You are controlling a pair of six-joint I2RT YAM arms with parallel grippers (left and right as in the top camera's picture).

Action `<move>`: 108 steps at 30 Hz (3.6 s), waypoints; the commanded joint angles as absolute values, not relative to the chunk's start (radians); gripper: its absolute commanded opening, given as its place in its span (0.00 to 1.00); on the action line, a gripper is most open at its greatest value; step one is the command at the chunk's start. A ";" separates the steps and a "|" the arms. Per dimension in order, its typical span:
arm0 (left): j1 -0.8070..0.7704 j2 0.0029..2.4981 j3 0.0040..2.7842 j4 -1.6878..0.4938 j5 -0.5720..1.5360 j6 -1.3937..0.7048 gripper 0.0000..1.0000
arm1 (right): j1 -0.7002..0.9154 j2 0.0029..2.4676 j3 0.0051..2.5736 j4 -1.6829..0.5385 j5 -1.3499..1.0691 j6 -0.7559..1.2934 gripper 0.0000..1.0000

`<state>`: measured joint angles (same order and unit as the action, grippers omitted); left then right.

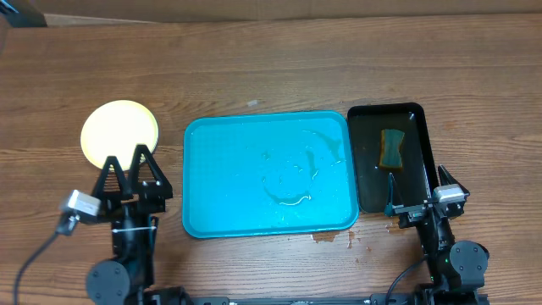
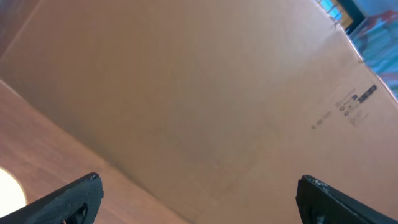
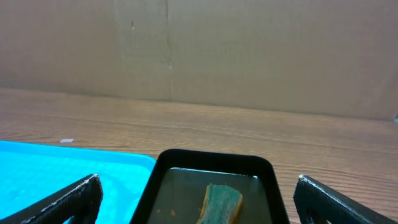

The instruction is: Clean dirty plates on tray and stack at the side

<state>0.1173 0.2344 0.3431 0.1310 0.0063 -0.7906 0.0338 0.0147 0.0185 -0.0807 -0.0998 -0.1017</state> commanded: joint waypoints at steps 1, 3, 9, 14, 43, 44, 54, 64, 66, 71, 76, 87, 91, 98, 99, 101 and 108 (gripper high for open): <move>0.110 0.148 0.220 0.203 -0.036 -0.809 1.00 | 0.037 0.003 0.008 -0.076 -0.096 -0.102 1.00; 0.110 0.102 0.163 0.239 -0.051 -0.808 1.00 | 0.037 0.003 0.008 -0.076 -0.096 -0.102 1.00; 0.105 0.004 0.057 0.243 -0.062 -0.747 1.00 | 0.037 0.003 0.008 -0.076 -0.096 -0.102 1.00; 0.067 0.003 0.025 0.232 -0.054 -0.596 1.00 | 0.037 0.003 0.008 -0.076 -0.096 -0.102 1.00; 0.032 0.003 0.005 -0.078 0.018 -0.003 1.00 | 0.037 0.003 0.008 -0.076 -0.096 -0.102 1.00; 0.032 0.003 0.005 -0.078 0.019 -0.003 1.00 | 0.037 0.003 0.008 -0.076 -0.096 -0.102 1.00; 0.032 0.004 0.005 -0.078 0.019 -0.003 1.00 | 0.037 0.003 0.008 -0.076 -0.096 -0.102 1.00; 0.032 0.004 0.005 -0.078 0.019 -0.003 1.00 | 0.037 0.003 0.008 -0.076 -0.096 -0.102 1.00; 0.032 0.004 0.005 -0.078 0.019 -0.003 1.00 | 0.037 0.003 0.008 -0.076 -0.096 -0.102 1.00; 0.032 0.004 0.005 -0.078 0.019 -0.003 1.00 | 0.037 0.003 0.008 -0.076 -0.096 -0.102 1.00; 0.032 0.004 0.005 -0.078 0.019 -0.003 1.00 | 0.037 0.003 0.008 -0.076 -0.096 -0.102 1.00; 0.032 0.004 0.005 -0.078 0.019 -0.003 1.00 | 0.037 0.003 0.008 -0.076 -0.096 -0.102 1.00; 0.032 0.004 0.005 -0.078 0.019 -0.003 1.00 | 0.037 0.003 0.008 -0.076 -0.096 -0.102 1.00; 0.032 0.004 0.005 -0.078 0.019 -0.003 1.00 | 0.037 0.003 0.008 -0.076 -0.096 -0.102 1.00; 0.032 0.004 0.005 -0.078 0.019 -0.003 1.00 | 0.037 0.003 0.008 -0.076 -0.096 -0.102 1.00; 0.032 0.004 0.005 -0.078 0.019 -0.003 1.00 | 0.037 0.003 0.008 -0.076 -0.096 -0.102 1.00; 0.032 0.004 0.005 -0.078 0.019 -0.003 1.00 | 0.037 0.003 0.008 -0.076 -0.096 -0.102 1.00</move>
<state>0.0387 0.0151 0.0090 -0.0784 0.0074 -0.0219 0.0338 0.0147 0.0185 -0.0803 -0.0994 -0.1017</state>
